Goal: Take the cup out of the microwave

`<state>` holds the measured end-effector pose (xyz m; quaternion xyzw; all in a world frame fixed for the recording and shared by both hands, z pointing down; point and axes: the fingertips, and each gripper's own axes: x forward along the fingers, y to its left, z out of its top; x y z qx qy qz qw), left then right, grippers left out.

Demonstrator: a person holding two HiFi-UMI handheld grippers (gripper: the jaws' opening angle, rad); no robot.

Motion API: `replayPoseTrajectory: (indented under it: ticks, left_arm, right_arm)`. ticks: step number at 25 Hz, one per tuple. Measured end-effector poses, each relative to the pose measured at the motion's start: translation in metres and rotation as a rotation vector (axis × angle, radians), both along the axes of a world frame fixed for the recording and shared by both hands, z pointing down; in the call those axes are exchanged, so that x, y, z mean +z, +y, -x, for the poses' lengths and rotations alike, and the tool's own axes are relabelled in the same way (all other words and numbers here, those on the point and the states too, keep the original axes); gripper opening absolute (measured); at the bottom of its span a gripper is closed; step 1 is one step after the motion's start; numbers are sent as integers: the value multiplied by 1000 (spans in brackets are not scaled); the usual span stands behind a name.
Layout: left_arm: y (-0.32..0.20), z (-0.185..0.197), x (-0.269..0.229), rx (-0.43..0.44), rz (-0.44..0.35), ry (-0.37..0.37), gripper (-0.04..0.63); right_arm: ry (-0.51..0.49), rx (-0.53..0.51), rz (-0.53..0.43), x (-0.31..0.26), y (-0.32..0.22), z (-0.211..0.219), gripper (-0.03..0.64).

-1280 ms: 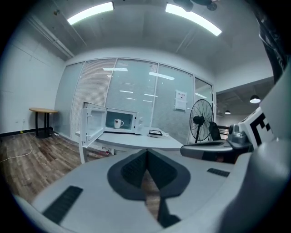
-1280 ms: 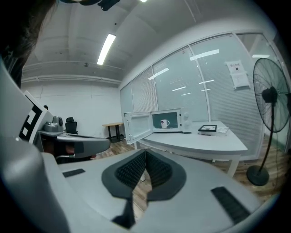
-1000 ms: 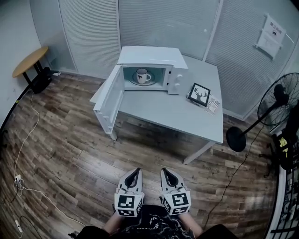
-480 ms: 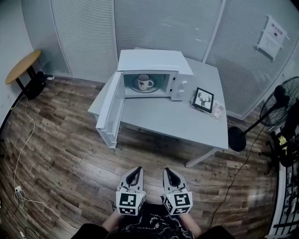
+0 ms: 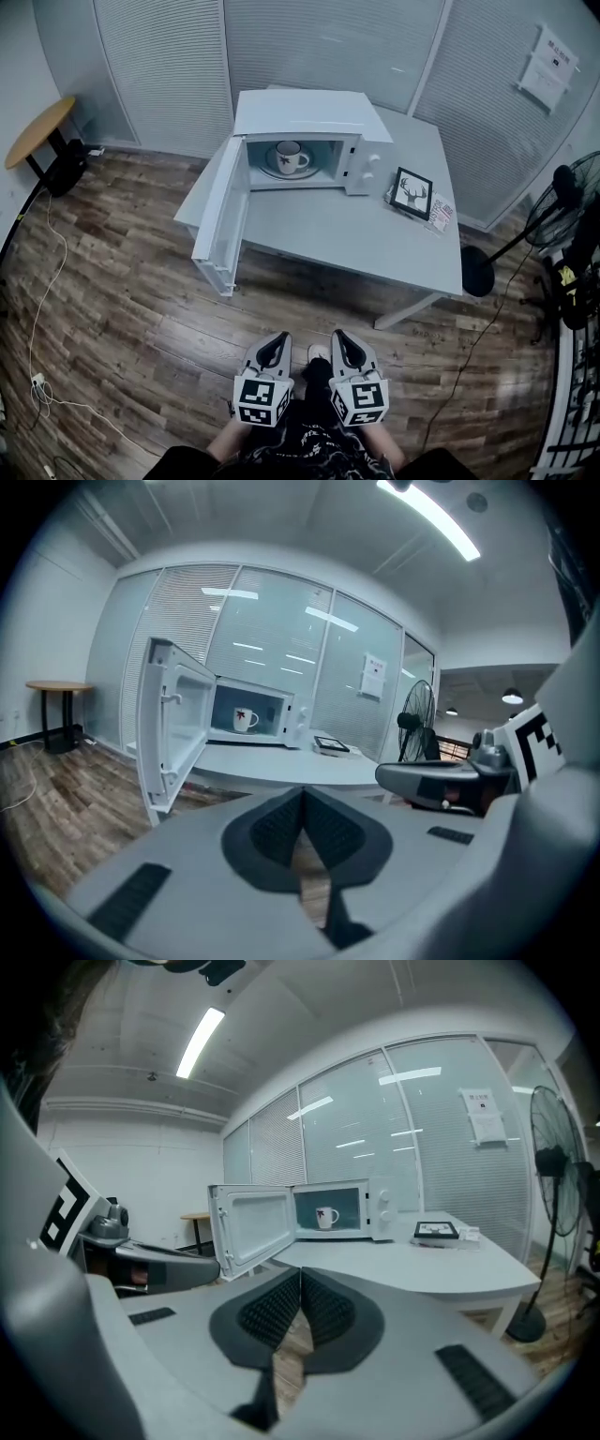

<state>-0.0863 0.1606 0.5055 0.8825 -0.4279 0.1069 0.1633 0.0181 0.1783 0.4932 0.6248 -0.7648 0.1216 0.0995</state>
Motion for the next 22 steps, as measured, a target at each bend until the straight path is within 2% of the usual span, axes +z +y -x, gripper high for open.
replayPoseTrajectory:
  ticks: [8, 16, 22]
  left_arm:
    - [-34, -5, 4, -75, -12, -29, 6]
    - [-101, -23, -4, -138, -14, -38, 6]
    - [-149, -39, -7, -170, -21, -46, 6]
  right_arm:
    - [-40, -40, 16, 9, -45, -16, 5]
    - [-33, -136, 27, 9, -117, -27, 5]
    - [-34, -155, 25, 8, -167, -47, 5]
